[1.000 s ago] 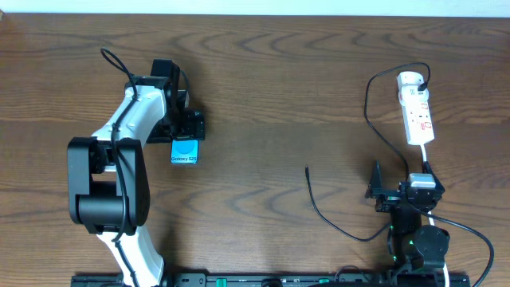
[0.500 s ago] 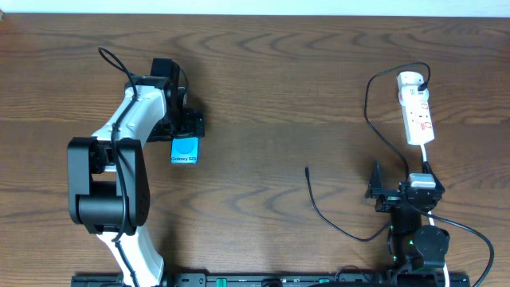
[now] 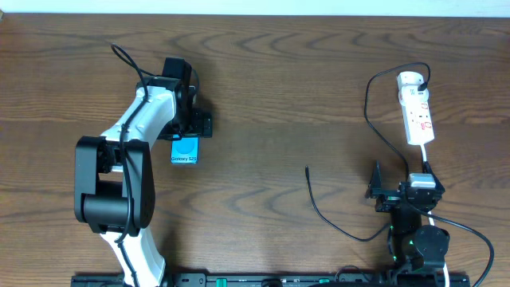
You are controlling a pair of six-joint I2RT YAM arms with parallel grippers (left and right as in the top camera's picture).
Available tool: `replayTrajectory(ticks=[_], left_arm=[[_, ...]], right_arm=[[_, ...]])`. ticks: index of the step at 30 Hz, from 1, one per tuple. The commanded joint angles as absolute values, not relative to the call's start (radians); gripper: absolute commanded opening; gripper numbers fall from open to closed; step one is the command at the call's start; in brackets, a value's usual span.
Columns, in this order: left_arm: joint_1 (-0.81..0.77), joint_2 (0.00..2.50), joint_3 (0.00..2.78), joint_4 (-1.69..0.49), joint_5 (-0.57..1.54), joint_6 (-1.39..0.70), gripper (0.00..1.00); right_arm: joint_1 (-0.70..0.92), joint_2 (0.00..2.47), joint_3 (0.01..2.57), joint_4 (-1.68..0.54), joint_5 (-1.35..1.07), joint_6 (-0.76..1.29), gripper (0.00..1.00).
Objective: Plug charger to phone and switch on socket
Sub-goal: 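Close the left gripper on the phone's top edge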
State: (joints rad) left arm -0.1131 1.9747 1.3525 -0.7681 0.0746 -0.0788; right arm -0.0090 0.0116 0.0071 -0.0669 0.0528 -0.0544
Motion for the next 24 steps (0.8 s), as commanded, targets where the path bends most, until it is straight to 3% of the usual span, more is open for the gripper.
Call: replayTrajectory(ticks=[1, 24], left_arm=[[-0.111, 1.981, 1.345, -0.772, 0.035, -0.088, 0.98], [-0.111, 1.981, 1.262, -0.686, 0.033, -0.088, 0.98]], right_arm=[[-0.014, 0.006, 0.005, -0.071, 0.057, -0.039, 0.99], [-0.014, 0.006, 0.006, -0.071, 0.057, -0.039, 0.99]])
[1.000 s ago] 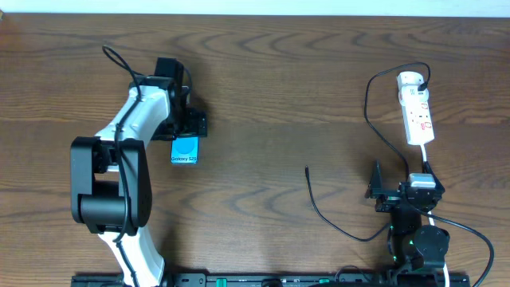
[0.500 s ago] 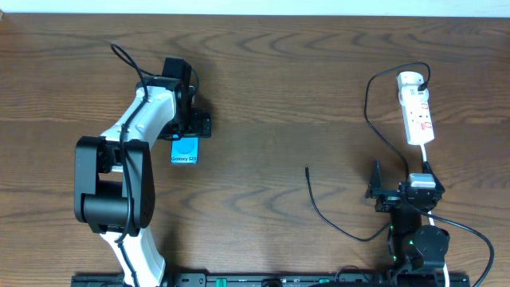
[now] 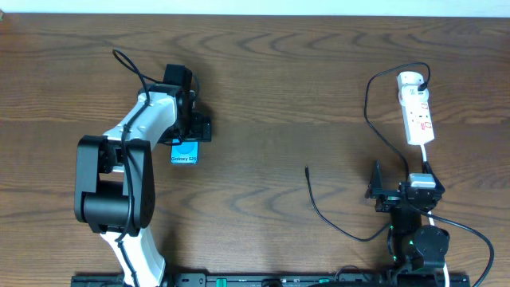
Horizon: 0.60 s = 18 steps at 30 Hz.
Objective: Plug charger to phone and switch on socket
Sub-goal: 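Close the left gripper on the phone's top edge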
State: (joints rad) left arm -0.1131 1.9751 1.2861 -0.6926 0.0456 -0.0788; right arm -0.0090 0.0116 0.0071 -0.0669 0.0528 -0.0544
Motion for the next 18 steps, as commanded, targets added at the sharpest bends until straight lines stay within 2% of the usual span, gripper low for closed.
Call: replayTrajectory(ticks=[1, 18], left_arm=[[-0.111, 1.981, 1.261, -0.686, 0.033, -0.088, 0.98], [-0.111, 1.981, 1.26, -0.672, 0.033, -0.088, 0.98]], right_arm=[[-0.014, 0.006, 0.005, -0.071, 0.057, -0.039, 0.99], [-0.014, 0.006, 0.006, -0.071, 0.057, -0.039, 0.99]])
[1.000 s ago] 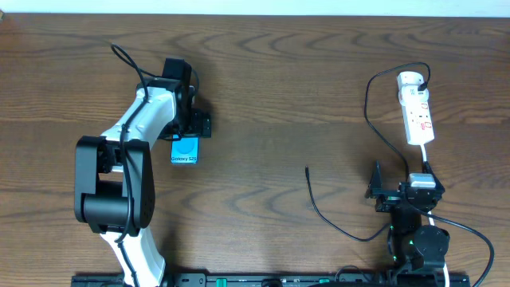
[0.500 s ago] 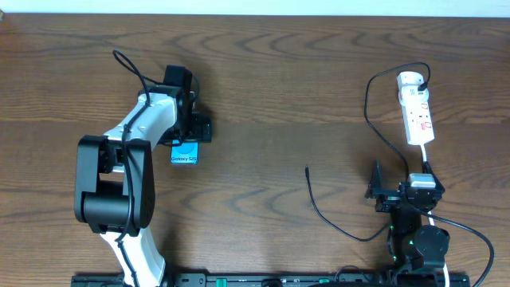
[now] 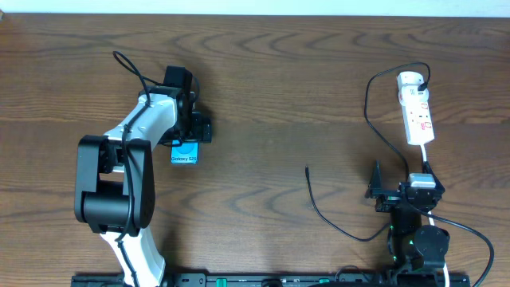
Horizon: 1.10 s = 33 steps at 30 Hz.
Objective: Plug charger to phone and switch on socket
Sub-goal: 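Close the left gripper on the phone's top edge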
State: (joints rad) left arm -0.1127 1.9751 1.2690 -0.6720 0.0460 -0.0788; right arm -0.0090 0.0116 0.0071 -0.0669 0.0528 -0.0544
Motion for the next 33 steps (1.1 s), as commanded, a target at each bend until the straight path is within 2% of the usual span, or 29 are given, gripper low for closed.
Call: replayTrajectory(ticks=[1, 29, 33], left_arm=[[-0.111, 1.981, 1.26, -0.672, 0.033, -0.087, 0.98], [-0.111, 1.981, 1.228, -0.648, 0.033, -0.087, 1.0], [-0.111, 1.981, 1.228, -0.649, 0.033, -0.087, 0.85]], right_arm=[[-0.014, 0.006, 0.005, -0.071, 0.057, -0.039, 0.99], [-0.014, 0.006, 0.005, -0.071, 0.057, -0.039, 0.99], [-0.014, 0.006, 0.005, -0.071, 0.057, -0.039, 0.99]])
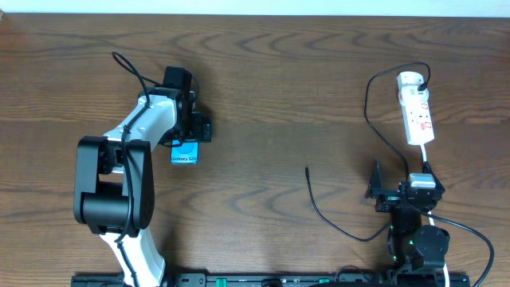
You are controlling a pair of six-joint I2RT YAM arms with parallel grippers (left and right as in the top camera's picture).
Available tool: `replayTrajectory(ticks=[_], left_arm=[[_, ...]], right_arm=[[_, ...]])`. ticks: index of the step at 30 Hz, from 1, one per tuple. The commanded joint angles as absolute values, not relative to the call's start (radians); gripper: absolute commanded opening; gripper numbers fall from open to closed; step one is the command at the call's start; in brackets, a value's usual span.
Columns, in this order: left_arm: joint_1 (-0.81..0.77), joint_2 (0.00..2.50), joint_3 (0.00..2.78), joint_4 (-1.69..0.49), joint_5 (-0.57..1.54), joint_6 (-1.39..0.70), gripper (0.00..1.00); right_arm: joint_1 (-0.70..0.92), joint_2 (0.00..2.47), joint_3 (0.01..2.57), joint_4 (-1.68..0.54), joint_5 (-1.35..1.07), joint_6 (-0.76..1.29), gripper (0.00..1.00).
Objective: Plug charger to phone and switch on socket
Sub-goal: 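Close the left gripper on the phone's top edge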
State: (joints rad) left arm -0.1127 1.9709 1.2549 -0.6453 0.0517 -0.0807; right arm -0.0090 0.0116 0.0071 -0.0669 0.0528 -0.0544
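Note:
The phone [184,152] lies left of the table's middle, its blue screen up; only its near part shows. My left gripper [194,127] sits over the phone's far end and hides it, so its jaws cannot be read from above. The black charger cable has its free tip [307,169] lying on the wood right of centre, far from the phone. From there it curves toward the front edge, then loops up to the white socket strip [417,110] at the far right. My right gripper [375,185] rests near the front edge, open and holding nothing.
The left arm's white links [139,127] stretch from the front-left base to the phone. The cable's loop [368,104] lies left of the strip. A white lead runs from the strip toward the right arm's base [418,239].
At the oldest moment my left gripper stood over the phone's far end. By 1.7 s ago it had shifted slightly farther back and left, still over that end. Since then nothing has moved; phone, cable, strip and right arm stayed where they were.

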Motion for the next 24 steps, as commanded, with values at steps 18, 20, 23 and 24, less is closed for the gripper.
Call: replayTrajectory(ticks=[18, 20, 23, 24], left_arm=[[-0.111, 1.981, 1.228, -0.649, 0.033, -0.087, 0.59], [-0.111, 1.981, 1.228, -0.649, 0.033, -0.087, 0.57], [-0.111, 1.981, 1.228, -0.649, 0.033, -0.088, 0.53], [-0.111, 1.981, 1.228, -0.649, 0.033, -0.087, 0.53]], right_arm=[[-0.013, 0.006, 0.005, -0.071, 0.057, -0.039, 0.99], [-0.014, 0.006, 0.005, -0.071, 0.057, -0.039, 0.99], [-0.014, 0.006, 0.006, -0.071, 0.057, -0.039, 0.99], [-0.014, 0.006, 0.005, -0.071, 0.057, -0.039, 0.99]])
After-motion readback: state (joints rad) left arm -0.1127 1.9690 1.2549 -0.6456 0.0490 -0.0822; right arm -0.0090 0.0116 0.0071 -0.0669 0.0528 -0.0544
